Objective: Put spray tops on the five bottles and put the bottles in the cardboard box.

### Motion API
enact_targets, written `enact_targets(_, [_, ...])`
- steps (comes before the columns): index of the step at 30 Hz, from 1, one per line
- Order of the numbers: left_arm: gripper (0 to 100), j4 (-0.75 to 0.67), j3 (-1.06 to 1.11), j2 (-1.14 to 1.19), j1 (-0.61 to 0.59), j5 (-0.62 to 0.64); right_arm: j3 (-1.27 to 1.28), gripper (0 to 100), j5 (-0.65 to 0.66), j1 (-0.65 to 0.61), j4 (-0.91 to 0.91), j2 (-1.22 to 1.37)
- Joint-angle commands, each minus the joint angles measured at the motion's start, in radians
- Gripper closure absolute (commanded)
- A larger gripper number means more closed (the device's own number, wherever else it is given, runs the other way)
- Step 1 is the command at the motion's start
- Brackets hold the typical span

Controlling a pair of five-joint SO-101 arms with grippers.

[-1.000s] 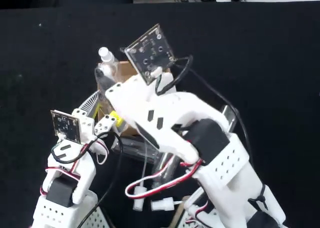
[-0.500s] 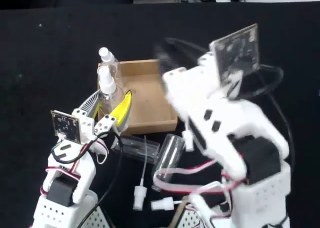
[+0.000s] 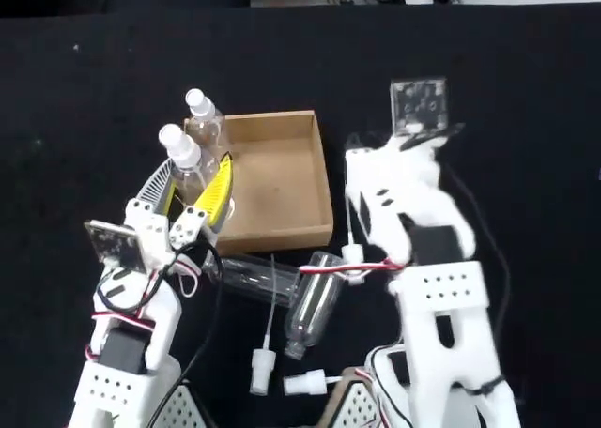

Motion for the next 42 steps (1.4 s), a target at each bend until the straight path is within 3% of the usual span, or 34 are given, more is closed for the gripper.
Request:
enact_targets(1, [94,-0.032,0.025,-0.008,-0.016,0.006,0.159,94.9,-0.002,0.028,-0.209,-0.019])
enact_targets(6, [94,-0.091,0.025,-0.006,-0.021,-0.003,0.285,94.9,-0.003,0.023,-0.362,-0.015])
enact_targets(11, [94,-0.176,0.028,0.063,-0.027,-0.005,0.298,94.9,-0.003,0.021,-0.374,-0.015])
enact_targets(21, [94,-0.595,-0.005,0.571,-0.027,-0.005,0.306,94.9,-0.003,0.028,-0.376,-0.015])
enact_targets(34, [94,-0.951,-0.117,1.102,-0.028,-0.005,0.308,94.9,-0.003,0.026,-0.376,-0.015])
enact_targets(42, [94,-1.005,-0.199,1.283,-0.068,-0.005,0.308,94.9,-0.003,0.026,-0.376,-0.015])
